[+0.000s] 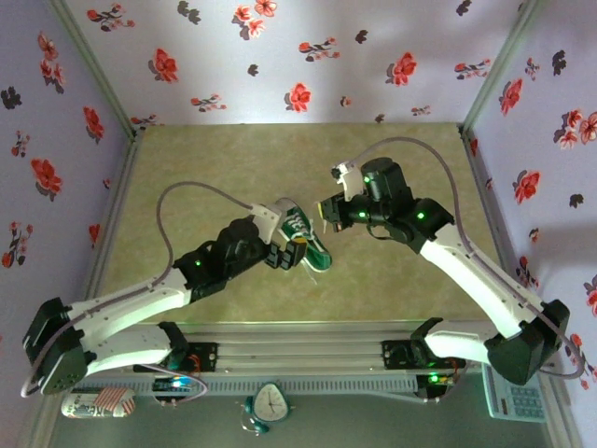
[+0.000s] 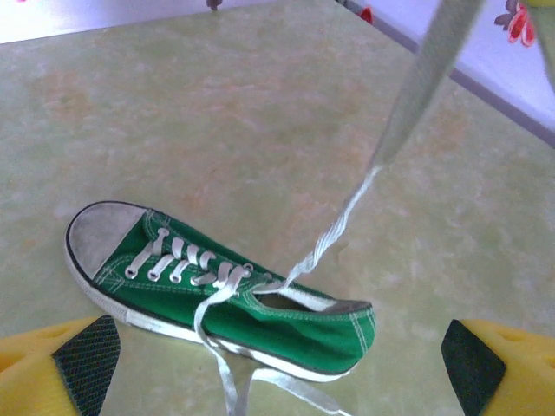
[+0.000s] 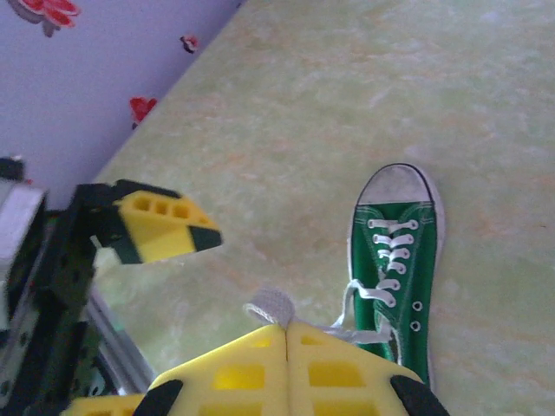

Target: Tie the shoes

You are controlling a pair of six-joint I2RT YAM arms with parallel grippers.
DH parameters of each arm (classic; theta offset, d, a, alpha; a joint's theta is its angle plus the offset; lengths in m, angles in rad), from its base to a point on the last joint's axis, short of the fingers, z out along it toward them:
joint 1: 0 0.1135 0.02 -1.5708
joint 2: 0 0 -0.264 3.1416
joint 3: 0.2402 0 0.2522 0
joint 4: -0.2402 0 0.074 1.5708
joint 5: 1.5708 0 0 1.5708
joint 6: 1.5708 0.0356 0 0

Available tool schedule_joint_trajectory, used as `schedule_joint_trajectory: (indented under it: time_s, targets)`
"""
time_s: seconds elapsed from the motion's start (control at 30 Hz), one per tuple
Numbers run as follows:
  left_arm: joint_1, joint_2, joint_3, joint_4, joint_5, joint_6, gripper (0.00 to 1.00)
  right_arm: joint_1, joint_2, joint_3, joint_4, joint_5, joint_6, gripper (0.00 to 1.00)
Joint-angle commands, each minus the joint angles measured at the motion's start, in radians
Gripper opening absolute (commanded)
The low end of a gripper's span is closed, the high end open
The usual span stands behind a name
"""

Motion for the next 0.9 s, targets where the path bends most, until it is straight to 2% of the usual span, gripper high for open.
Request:
schedule_joint_trajectory:
  time_s: [0.0, 0.17, 0.3, 0.57, 0.63, 0.8, 0.87]
  targets:
    - [0.019, 0.034, 0.032, 0.099, 0.111, 0.042, 1.00, 0.015, 0.033, 0.048, -0.028, -0.063, -0.016, 0.00]
    - [0.055, 0.071, 0.078, 0.098, 0.134, 0.049, 0.99, 0.046, 0.053, 0.061, -0.057, -0.054, -0.041, 0.00]
    - [0.101, 0.089, 0.092, 0.097, 0.137, 0.036, 0.89, 0.064, 0.050, 0.063, -0.078, -0.029, -0.056, 0.00]
    - [0.106, 0.127, 0.143, 0.095, 0.243, 0.057, 0.78, 0.078, 0.054, 0.067, -0.102, -0.020, -0.067, 0.00]
    - [0.106, 0.133, 0.151, 0.096, 0.260, 0.057, 0.69, 0.079, 0.057, 0.068, -0.102, -0.015, -0.067, 0.00]
    - [0.114, 0.130, 0.142, 0.073, 0.252, 0.024, 0.17, 0.087, 0.067, 0.070, -0.102, 0.031, -0.063, 0.00]
    - [0.120, 0.121, 0.121, 0.069, 0.234, -0.005, 0.01, 0.091, 0.058, 0.064, -0.098, 0.071, -0.061, 0.00]
